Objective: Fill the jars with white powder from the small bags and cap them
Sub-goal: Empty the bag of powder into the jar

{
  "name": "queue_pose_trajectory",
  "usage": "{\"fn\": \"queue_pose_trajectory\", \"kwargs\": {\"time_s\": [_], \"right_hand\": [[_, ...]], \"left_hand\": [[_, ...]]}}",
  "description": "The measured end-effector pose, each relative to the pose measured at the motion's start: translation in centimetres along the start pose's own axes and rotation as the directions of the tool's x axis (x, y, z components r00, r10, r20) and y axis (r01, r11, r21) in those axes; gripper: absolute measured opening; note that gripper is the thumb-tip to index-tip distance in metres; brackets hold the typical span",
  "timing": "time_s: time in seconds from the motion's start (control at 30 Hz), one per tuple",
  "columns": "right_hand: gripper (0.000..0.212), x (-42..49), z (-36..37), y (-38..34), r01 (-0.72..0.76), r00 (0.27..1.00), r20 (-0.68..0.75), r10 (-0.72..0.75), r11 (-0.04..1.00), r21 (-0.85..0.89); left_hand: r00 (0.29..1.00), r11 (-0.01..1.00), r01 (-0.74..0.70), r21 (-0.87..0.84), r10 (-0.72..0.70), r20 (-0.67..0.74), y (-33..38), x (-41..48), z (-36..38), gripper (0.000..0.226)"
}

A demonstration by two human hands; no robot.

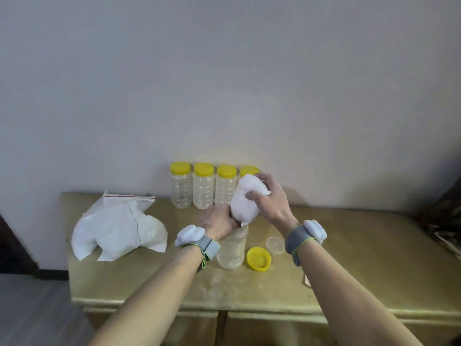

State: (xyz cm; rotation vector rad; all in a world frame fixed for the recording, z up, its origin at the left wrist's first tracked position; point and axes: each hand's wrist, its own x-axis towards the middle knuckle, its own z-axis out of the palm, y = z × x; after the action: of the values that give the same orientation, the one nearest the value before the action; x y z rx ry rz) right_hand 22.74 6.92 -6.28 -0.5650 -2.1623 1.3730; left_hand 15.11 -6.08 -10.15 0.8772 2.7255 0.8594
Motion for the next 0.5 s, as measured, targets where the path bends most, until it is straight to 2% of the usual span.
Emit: {"fn": "queue_pose_trajectory", "kwargs": {"time_s": [0.27,0.37,0.5], "right_hand": [[0.045,0.5,-0.1,-0.2,0.023,1.000,-0.003,-0.023,1.000,-0.005],[0.044,0.6,0.0,0.0,0.021,1.000,-0.002,-0.021,1.000,0.010],[0.042,0.7,0.0,0.1,0.025,1.000,0.001,-0.025,0.999,0.026]], "left_hand": [[0.996,0.978,-0.078,-0.193,0.068,-0.057,-1.1,-0.8,0.3,0.035],[0.993,0.939,-0.082,-0.335,0.048,-0.109,-1.1,-1.1,0.3,0.044],[0.995,0.924,-0.095,-0.371,0.079,-0.059,-1.1,-1.1,0.9,0.062]]}}
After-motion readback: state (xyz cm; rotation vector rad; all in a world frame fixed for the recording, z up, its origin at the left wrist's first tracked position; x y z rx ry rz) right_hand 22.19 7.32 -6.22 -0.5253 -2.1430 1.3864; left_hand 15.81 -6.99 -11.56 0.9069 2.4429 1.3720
